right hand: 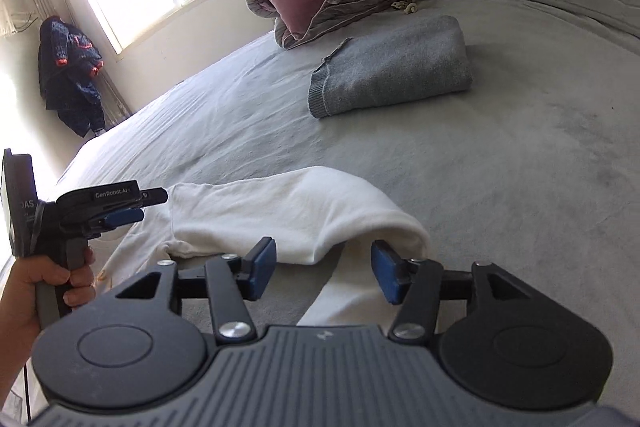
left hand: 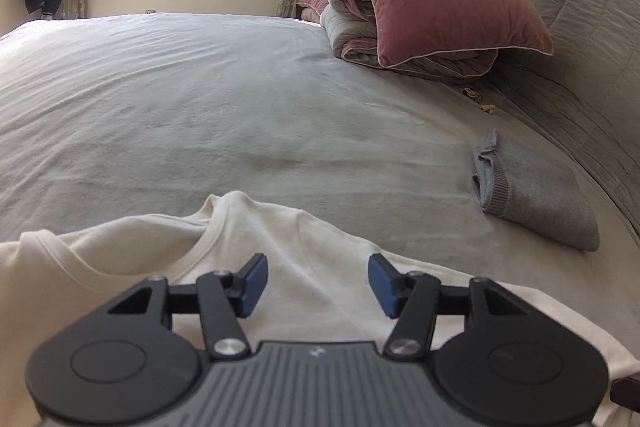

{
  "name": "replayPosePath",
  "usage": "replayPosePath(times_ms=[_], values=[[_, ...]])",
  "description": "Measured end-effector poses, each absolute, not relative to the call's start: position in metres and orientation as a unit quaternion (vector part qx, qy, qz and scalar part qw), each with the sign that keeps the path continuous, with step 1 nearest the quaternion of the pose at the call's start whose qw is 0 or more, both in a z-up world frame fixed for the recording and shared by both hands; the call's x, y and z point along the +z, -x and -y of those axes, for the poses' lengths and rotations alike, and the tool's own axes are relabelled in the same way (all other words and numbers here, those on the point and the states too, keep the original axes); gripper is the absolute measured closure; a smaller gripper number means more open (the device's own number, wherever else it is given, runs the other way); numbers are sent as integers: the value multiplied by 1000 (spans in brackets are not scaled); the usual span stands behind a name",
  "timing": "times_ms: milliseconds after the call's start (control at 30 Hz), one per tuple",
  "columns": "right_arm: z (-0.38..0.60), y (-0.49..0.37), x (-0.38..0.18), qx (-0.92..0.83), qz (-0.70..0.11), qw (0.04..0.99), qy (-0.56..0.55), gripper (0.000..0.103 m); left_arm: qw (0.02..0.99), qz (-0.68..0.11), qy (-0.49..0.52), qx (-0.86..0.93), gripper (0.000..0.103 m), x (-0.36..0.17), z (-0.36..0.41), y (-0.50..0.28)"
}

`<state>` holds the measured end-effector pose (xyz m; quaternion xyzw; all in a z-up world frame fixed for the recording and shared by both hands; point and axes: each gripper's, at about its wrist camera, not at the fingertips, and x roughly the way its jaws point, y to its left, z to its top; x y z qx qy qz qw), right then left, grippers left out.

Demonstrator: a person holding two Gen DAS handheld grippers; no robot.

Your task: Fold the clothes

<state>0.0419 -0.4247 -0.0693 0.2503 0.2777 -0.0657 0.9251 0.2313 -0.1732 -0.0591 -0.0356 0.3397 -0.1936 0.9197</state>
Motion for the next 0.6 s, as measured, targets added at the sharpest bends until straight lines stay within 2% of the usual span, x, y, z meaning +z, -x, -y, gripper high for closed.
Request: replayPosePath(times_ms=[167, 600], values=[[462, -15, -69, -87, -260, 906, -321, 46, 904, -349, 14, -245, 44, -50, 205, -180], [504, 17, -79, -94, -269, 869, -404, 46, 845, -409, 1, -345, 45, -63, 292, -101]])
